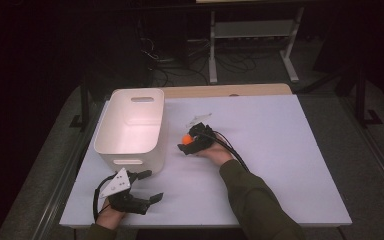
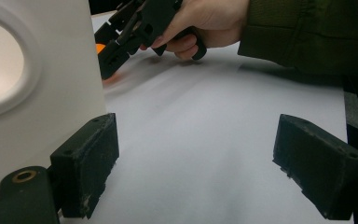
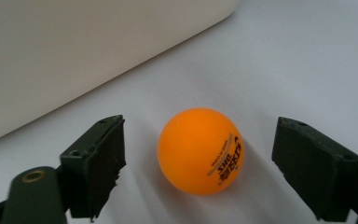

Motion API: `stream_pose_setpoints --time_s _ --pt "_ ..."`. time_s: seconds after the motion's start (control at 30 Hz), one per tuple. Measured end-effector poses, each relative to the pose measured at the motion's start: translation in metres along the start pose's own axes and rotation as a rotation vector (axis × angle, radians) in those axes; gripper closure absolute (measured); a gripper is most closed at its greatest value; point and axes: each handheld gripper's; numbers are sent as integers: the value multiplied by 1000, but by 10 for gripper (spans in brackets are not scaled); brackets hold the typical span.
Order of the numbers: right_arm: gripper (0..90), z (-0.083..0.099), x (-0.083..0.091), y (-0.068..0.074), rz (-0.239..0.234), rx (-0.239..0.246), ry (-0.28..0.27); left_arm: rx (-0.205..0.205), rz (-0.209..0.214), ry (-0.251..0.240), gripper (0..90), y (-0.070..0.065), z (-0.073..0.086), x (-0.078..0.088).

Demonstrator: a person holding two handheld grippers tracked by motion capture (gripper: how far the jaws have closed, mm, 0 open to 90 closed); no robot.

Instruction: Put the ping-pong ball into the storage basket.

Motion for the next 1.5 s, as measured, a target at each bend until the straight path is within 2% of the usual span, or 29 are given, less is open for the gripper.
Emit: stream_pose_setpoints --time_s 0.37,0.87,1.13,1.5 --pt "308 0 0 1 -7 14 4 0 0 0 140 0 0 0" --pt "433 1 -2 0 5 13 15 0 0 -1 140 0 0 0" --pt "486 1 -3 0 2 15 23 0 0 -2 140 0 0 0" --pt "489 1 -2 -1 -2 10 28 -1 0 -1 140 0 0 0"
Point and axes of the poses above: each handheld gripper's, and its own axes: x roughly backward along the jaws, z roughly out of its underside, y roughly to its left, and after that the axes turned 10 degrees about y, right-handed
